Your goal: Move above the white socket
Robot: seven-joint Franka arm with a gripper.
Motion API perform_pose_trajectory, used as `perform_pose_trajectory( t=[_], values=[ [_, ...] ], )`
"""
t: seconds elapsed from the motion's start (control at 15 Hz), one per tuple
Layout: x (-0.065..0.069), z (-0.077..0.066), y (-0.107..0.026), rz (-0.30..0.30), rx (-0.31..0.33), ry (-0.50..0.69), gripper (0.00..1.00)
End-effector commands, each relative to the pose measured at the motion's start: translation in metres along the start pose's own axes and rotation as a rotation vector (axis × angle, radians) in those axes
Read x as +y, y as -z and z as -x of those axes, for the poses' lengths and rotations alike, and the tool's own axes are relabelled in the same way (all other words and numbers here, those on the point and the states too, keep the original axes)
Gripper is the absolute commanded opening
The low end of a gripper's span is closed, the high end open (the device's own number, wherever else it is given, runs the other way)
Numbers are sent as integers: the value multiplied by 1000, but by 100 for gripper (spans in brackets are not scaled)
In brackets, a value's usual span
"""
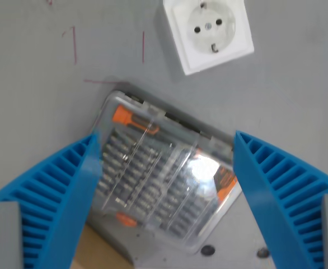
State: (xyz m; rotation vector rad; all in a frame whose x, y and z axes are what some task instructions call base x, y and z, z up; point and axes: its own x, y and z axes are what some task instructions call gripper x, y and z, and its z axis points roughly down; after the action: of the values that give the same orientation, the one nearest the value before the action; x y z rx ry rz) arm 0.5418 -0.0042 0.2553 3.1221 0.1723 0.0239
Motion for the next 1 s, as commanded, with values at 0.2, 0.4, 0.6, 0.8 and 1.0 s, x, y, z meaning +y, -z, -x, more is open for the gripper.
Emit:
perform_pose_trajectory(
  t=[0.2, 0.4, 0.6, 0.8, 1.0],
  values=[
    [12, -18, -19, 3, -10, 193, 100],
    [17, -25, -29, 3, -9, 222, 100],
    [21, -32, -40, 1, -10, 247, 100],
    [24, -38, -49, -2, -11, 268, 100],
    [28, -43, -57, -5, -4, 285, 100]
  ],
)
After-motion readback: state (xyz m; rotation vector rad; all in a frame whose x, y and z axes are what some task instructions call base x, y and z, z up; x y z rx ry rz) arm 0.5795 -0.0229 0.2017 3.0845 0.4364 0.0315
